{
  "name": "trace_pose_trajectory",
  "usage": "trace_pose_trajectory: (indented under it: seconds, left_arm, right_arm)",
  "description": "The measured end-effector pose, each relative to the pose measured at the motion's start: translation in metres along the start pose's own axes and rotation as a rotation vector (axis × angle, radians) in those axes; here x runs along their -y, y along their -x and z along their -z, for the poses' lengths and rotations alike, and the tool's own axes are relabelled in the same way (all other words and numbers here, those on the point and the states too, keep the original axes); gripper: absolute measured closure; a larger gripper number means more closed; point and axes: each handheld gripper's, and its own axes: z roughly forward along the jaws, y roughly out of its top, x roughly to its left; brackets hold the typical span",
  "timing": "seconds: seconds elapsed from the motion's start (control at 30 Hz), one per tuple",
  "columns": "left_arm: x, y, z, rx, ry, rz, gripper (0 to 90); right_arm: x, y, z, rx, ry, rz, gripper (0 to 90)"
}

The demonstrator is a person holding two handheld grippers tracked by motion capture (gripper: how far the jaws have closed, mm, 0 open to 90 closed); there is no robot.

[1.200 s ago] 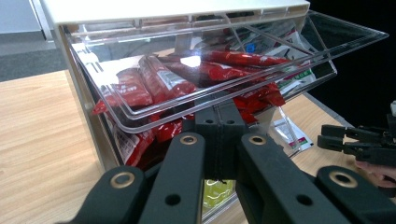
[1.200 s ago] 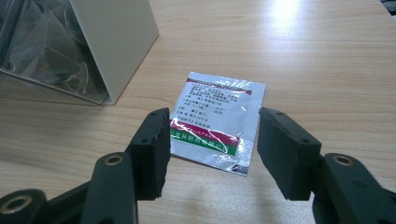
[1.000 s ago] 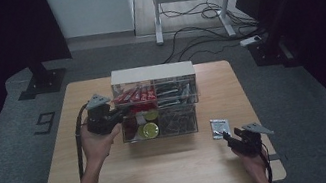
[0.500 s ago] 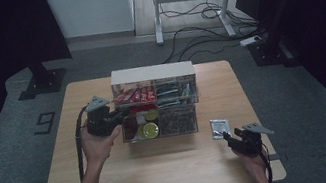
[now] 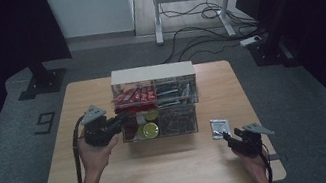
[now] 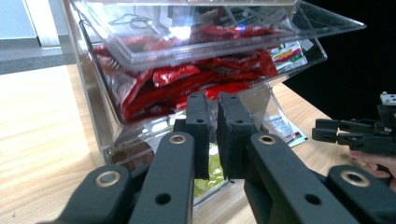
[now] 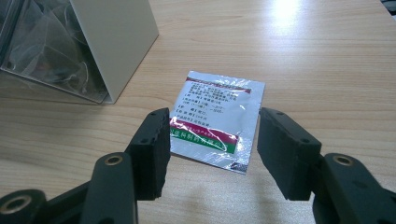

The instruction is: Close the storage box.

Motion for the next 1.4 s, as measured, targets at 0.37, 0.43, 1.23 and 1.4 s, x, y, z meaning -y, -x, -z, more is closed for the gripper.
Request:
trace_pose_trajectory:
  seconds: [0.37,0.43,1.23,1.4]
  left_arm:
    - [0.02,0.004,0.004,-0.012,0.002,-0.064,59.1]
    - [0.026,0.004,0.004,-0.021,-0.001,-0.074,55.0]
    - [0.128,-0.028,-0.021,-0.111,-0.193,-0.025,41.0]
    - [0.134,-0.028,-0.025,-0.122,-0.22,-0.031,40.5]
  right_arm:
    - [0.0,0.0,0.001,-0.009,0.004,0.007,43.6]
    - [0.0,0.0,0.001,-0.013,0.005,0.013,43.3]
    - [0.006,-0.003,0.004,-0.079,0.008,0.098,40.3]
    - [0.006,-0.005,0.002,-0.089,0.004,0.113,40.2]
